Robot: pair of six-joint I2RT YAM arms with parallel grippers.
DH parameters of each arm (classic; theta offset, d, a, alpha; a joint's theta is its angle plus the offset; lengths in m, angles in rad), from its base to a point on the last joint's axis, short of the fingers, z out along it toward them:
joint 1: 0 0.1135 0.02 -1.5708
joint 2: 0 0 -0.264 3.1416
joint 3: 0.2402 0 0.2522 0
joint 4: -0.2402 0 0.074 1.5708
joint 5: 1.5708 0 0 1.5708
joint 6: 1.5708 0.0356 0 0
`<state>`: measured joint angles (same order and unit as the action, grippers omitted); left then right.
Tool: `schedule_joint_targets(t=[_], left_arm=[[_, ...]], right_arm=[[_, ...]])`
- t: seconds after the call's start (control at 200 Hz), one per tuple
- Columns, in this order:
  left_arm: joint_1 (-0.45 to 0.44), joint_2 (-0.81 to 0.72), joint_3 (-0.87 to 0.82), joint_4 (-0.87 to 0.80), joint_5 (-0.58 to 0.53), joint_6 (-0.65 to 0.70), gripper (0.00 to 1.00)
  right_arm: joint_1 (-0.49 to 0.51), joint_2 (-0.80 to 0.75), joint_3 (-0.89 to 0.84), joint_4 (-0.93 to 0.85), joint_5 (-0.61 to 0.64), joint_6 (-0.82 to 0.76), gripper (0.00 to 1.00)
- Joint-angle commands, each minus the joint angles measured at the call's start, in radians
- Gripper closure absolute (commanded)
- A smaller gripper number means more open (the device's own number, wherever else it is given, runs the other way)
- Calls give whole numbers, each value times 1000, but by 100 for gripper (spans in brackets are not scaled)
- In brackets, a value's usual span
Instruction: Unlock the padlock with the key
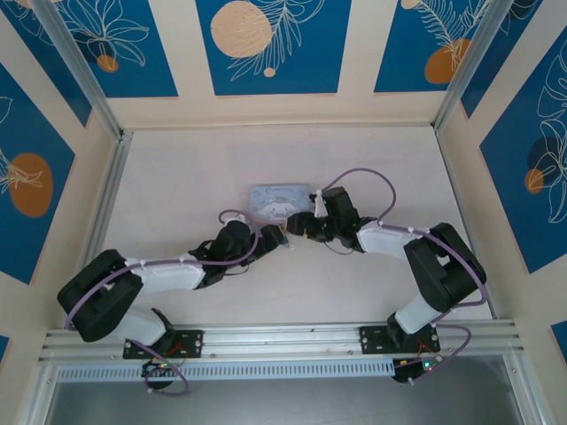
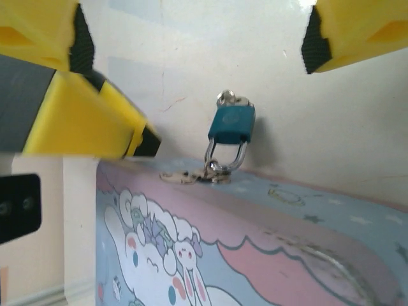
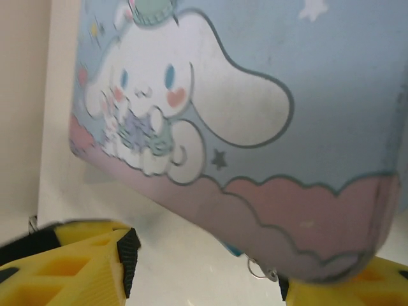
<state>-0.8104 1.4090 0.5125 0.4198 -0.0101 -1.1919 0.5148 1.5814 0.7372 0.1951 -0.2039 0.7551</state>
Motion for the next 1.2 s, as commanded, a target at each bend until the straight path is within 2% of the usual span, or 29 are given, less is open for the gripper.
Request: schedule_joint_targets(t=[0.0,0.14,0.28,0.46,0.625,0.865,1.195], left_arm=[[9,-32,31,-104,-49,36,9],[38,-52,73,-177,-51,62,3],[106,-75,127,-258,-32,108,0],[233,-42,266,-404,80,200,0],[303,23,364,-473,158,256,0],[351,92,426,-492,211,279,0],[368,122,421,-464,234,260,0]], right_arm=[[-44,29,83,25,-62,-5,39],[-61,23,99,6,-103,-15,40],[-49,-12,47,16,-112,-38,40],[-34,9,21,21,-120,-121,44],[-21,51,43,2,-102,-201,47],[13,133,81,-4,-98,-252,48],[44,188,106,-20,-57,-275,50]])
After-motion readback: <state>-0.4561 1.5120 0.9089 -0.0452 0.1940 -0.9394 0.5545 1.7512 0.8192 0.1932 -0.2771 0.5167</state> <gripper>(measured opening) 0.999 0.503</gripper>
